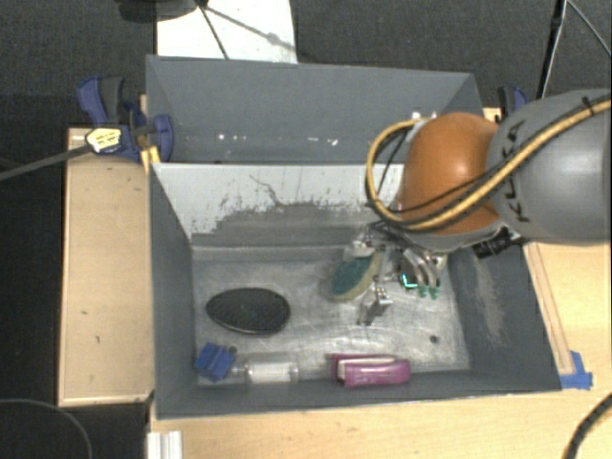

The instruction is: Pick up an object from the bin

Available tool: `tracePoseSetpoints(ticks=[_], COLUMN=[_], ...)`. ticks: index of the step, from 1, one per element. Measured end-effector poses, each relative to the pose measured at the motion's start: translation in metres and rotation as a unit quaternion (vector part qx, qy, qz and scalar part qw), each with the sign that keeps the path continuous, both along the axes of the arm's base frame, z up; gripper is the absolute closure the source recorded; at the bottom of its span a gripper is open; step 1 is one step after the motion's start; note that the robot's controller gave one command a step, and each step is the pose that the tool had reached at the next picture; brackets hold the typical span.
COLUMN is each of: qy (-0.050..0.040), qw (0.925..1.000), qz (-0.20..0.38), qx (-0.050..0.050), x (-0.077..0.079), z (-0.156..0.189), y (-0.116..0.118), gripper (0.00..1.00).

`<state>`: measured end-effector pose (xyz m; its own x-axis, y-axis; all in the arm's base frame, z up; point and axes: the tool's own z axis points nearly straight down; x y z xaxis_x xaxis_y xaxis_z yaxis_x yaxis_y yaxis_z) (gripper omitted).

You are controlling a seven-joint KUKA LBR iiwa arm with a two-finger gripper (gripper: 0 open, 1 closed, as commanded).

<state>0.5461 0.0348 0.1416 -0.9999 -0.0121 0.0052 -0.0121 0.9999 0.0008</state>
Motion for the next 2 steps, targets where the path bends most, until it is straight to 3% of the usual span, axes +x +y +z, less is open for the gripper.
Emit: tracePoseSetpoints(ticks=[1, 2], qy=[-0.0053, -0.0037], qw=[0.9995, 0.9994], qz=[-0.033, -0.033], qx=[0.000, 0.000], x=[0.0416, 0.0410], z=[-0.0601, -0.0626], y=[-0.0296, -0.0296], gripper=[0.00, 1.00])
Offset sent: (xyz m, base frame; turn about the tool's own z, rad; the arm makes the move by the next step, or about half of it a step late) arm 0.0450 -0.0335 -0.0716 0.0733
